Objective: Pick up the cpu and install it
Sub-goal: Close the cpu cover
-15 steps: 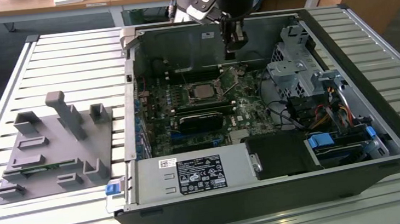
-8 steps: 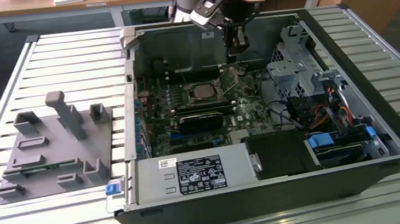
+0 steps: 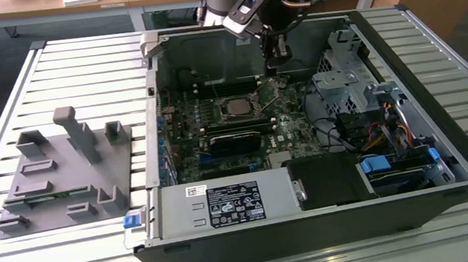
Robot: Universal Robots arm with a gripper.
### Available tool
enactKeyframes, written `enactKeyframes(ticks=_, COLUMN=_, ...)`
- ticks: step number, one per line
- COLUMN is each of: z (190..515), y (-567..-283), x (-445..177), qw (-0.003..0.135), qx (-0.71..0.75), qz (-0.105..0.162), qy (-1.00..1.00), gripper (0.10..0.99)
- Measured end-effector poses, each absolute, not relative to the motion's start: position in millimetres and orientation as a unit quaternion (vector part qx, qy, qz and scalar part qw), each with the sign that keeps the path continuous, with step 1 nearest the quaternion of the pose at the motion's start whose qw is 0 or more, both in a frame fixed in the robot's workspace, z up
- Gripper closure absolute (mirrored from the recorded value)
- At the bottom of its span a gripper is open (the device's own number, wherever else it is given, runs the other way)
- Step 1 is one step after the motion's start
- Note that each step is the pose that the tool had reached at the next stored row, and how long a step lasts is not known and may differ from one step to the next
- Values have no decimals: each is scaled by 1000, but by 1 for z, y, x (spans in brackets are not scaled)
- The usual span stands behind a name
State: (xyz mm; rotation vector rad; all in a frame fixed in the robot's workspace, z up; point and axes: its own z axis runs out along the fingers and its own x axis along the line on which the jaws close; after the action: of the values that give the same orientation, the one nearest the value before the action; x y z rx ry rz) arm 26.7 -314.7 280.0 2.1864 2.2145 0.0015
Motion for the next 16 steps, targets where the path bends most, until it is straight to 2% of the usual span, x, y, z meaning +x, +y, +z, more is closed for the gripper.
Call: enactKeyframes(ticks=16, z=263, y=-313, x=41, qw=15, qx=704, qz=0, qy=710, gripper=980)
